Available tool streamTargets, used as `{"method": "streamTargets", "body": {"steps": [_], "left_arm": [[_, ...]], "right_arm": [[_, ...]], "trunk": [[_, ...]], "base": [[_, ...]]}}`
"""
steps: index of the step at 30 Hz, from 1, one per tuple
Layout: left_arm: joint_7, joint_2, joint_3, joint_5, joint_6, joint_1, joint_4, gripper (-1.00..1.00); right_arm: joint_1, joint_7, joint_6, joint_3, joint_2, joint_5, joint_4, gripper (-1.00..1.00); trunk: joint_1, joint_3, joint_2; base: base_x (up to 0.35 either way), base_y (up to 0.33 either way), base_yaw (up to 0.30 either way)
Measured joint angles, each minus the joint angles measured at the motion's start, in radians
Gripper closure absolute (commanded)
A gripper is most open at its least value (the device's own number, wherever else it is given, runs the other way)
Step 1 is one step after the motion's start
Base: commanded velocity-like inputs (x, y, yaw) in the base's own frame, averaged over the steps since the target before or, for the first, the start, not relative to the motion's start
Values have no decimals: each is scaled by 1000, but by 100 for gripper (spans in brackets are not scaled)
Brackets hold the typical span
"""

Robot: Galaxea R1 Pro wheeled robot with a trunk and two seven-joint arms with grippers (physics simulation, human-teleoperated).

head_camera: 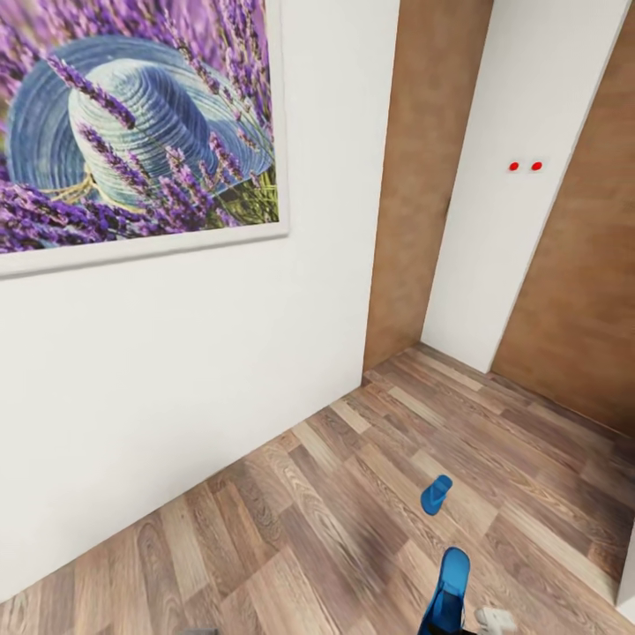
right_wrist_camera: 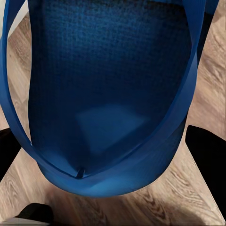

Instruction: In the bedroom, move the book from the bed onto either nightstand, and place the two sandals side by side next to the bed.

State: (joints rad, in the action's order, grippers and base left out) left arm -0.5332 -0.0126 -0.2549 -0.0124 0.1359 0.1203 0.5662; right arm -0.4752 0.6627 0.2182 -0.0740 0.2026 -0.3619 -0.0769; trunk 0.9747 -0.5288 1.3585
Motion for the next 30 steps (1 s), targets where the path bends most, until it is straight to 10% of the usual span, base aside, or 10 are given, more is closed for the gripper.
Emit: {"method": "streamTargets", "body": {"steps": [30], "left_arm": [[-2,0,0,0,0,0,0,-100]], "right_arm": [[0,2,0,0,0,6,0,100]], "trunk": [[0,0,0]], "base": [[268,0,-74]]}}
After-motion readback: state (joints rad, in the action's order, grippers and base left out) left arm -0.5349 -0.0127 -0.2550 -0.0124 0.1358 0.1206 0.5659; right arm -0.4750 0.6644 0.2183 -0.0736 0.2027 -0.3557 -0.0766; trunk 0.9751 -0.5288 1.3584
